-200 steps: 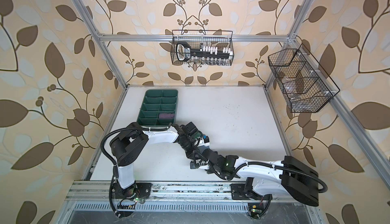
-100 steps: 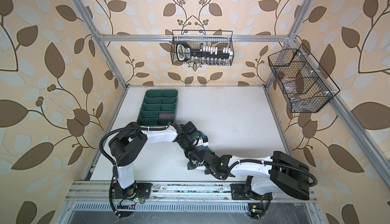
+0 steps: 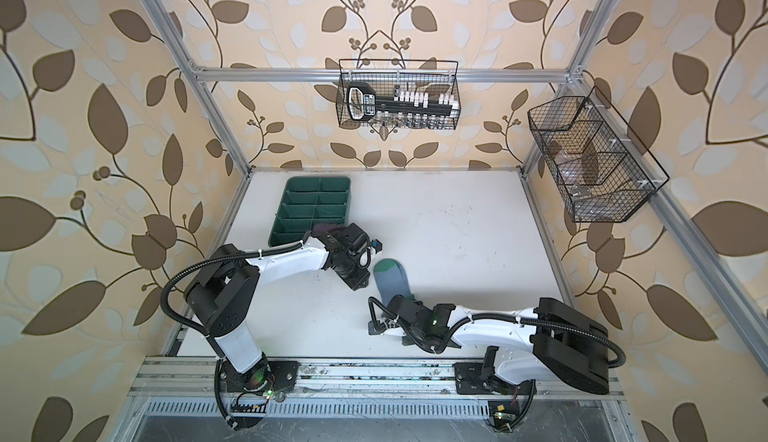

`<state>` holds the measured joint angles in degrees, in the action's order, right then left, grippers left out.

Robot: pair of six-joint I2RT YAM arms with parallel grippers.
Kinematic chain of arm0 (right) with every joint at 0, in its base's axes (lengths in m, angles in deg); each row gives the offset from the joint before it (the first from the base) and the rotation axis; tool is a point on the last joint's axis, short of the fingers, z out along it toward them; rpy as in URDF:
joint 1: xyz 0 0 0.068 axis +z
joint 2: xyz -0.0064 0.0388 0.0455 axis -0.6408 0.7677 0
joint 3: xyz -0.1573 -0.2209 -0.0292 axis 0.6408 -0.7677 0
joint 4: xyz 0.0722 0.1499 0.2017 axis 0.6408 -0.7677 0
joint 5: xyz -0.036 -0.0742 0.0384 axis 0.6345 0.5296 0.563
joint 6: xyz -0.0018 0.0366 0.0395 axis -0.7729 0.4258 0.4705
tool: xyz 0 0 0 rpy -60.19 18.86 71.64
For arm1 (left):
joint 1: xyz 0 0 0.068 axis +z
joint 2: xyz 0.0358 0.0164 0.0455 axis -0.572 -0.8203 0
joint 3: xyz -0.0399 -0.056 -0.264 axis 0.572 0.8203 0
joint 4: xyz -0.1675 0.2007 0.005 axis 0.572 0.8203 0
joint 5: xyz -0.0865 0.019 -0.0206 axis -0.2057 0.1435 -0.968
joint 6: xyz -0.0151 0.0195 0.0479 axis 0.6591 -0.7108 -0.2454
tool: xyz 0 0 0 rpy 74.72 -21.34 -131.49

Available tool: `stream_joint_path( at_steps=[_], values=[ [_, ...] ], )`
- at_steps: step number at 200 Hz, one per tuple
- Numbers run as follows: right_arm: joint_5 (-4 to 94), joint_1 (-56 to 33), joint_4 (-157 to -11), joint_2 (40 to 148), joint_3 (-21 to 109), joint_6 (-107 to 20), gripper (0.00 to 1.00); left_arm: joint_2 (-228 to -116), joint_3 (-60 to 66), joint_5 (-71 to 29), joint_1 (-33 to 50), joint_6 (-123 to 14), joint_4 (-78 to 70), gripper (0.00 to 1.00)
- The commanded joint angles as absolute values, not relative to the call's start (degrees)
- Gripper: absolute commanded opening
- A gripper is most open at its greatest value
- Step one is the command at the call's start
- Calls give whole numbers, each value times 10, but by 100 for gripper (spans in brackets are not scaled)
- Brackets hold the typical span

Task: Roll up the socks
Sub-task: 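Open the left gripper and lift it away while right gripper holds the roll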

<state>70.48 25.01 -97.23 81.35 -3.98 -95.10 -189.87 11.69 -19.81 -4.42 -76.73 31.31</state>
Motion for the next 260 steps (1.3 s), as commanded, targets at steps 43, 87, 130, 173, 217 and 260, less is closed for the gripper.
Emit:
stream_joint_path(
  at_steps=[43,87,130,173,217,260],
  values=[
    [663,255,-1035,836,-37,-936,0,-1941,36,-203,-49,-725,257,40],
    [655,253,-1039,836,-30,-932,0,-2021,-1,-203,-49,-722,233,40],
    [644,249,-1062,819,-20,-924,0,-2084,-44,-195,-55,-733,237,37],
    [557,228,-1107,816,8,-906,0,-2125,-97,-201,-67,-734,231,36],
    [510,196,-1178,869,63,-872,0,-2117,-113,-179,-66,-752,230,36],
    [486,179,-1207,903,89,-873,0,-2021,-117,-156,-42,-775,227,40]
  ],
)
